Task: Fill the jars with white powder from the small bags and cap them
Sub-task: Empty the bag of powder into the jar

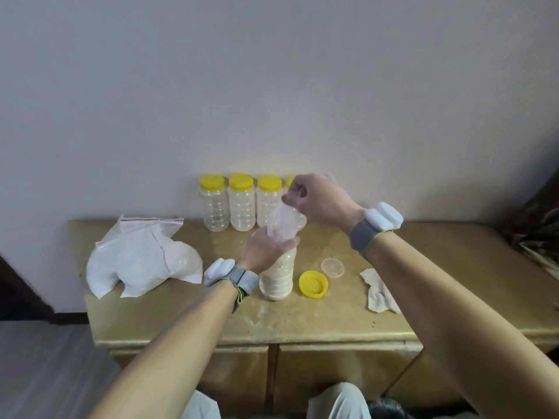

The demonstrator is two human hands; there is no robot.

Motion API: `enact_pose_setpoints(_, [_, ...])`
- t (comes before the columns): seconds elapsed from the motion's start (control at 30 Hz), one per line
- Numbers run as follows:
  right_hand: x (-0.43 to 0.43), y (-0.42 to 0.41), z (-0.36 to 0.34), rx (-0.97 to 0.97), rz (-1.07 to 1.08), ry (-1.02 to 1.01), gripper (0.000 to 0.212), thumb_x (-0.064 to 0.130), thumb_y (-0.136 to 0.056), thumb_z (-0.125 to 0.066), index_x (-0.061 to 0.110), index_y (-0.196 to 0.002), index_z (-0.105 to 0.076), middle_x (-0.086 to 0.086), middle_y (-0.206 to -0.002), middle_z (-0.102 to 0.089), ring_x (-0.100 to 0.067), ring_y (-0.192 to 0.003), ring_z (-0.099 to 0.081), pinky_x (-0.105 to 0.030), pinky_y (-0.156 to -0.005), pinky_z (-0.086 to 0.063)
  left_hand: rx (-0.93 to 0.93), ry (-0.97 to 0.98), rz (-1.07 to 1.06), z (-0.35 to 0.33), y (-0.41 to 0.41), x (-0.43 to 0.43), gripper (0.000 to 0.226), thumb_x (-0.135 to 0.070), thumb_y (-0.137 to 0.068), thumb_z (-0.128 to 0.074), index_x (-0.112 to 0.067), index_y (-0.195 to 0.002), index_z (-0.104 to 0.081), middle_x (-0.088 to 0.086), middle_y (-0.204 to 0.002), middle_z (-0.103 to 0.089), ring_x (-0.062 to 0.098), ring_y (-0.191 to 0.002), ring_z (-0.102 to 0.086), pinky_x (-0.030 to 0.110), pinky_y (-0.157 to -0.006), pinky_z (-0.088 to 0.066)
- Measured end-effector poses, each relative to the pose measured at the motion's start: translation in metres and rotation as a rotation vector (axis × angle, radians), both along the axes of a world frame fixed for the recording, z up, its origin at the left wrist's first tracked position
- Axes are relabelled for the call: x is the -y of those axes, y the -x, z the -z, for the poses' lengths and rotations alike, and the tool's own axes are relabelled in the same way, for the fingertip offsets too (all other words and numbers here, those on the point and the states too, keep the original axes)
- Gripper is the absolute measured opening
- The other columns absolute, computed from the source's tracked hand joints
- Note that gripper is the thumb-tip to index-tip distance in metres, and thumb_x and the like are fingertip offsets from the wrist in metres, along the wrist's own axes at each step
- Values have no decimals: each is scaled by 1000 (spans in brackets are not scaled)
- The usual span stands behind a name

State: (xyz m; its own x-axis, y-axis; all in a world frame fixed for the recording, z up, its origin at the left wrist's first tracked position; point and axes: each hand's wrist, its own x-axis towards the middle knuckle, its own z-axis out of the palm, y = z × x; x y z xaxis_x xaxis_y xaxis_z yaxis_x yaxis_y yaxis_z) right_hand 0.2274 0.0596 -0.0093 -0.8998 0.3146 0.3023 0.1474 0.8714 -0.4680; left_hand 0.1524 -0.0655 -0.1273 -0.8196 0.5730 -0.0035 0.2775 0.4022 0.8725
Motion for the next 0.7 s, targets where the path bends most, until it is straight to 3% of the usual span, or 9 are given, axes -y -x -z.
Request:
enact_pose_setpoints(0.07, [1,0,-1,-64,0,27,13,32,-93,-63,20,-87,-66,5,-77,-65,-14,-69,-57,-30,-67,-45,16,13,9,0,2,-1,62,-66,-63,-69,-24,-108,-70,-3,-104,-72,21,-99,-66,41,-90,-54])
enact_pose_setpoints(0.13, [-1,1,-4,-197,71,83,13,31,-95,-61,20,-91,-66,9,-77,-63,-14,-74,-57,-28,-66,-41,14,16,12,1,2,0,58,-64,-65,-69,-25,-107,-71,-4,-103,-73,20,-98,-66,42,-90,-54])
enact_pose_setpoints(0.23, [-3,1,-2,29,-5,-3,11,30,-92,-64,21,-88,-68,9,-75,-65,-17,-79,-62,-28,-67,-46,4,19,10,0,2,-1,55,-63,-66,-68,-23,-103,-72,-3,-100,-73,21,-97,-66,37,-84,-53])
enact_pose_setpoints(0.33, [-6,-1,1,-127,60,78,13,32,-93,-61,21,-91,-68,6,-82,-67,-16,-77,-60,-32,-73,-49,-5,15,23,1,3,-1,54,-63,-66,-66,-24,-104,-71,-4,-100,-73,20,-96,-66,41,-87,-54])
enact_pose_setpoints(0.43, [-6,-4,2,20,-8,19,13,28,-93,-62,18,-91,-71,3,-84,-69,-16,-75,-60,-30,-72,-48,13,1,15,1,3,-1,56,-62,-64,-68,-24,-104,-72,-4,-101,-74,21,-98,-67,41,-88,-54])
enact_pose_setpoints(0.53, [-9,-4,3,-125,62,88,12,30,-93,-62,23,-89,-70,6,-82,-68,-15,-76,-60,-30,-72,-48,1,11,26,2,4,-2,51,-60,-67,-68,-25,-103,-72,-4,-100,-73,20,-97,-66,40,-88,-54])
enact_pose_setpoints(0.63, [-8,-5,2,10,20,26,14,30,-92,-63,20,-91,-73,8,-79,-65,-16,-80,-60,-29,-72,-48,9,-4,25,3,5,-1,47,-56,-72,-71,-24,-107,-72,-4,-103,-73,20,-98,-66,41,-89,-54])
enact_pose_setpoints(0.7, [-7,-4,4,-67,43,66,13,31,-93,-62,22,-91,-71,9,-79,-64,-15,-79,-59,-28,-71,-46,1,7,25,4,6,-1,46,-55,-73,-71,-23,-107,-71,-2,-103,-73,21,-99,-66,41,-89,-53])
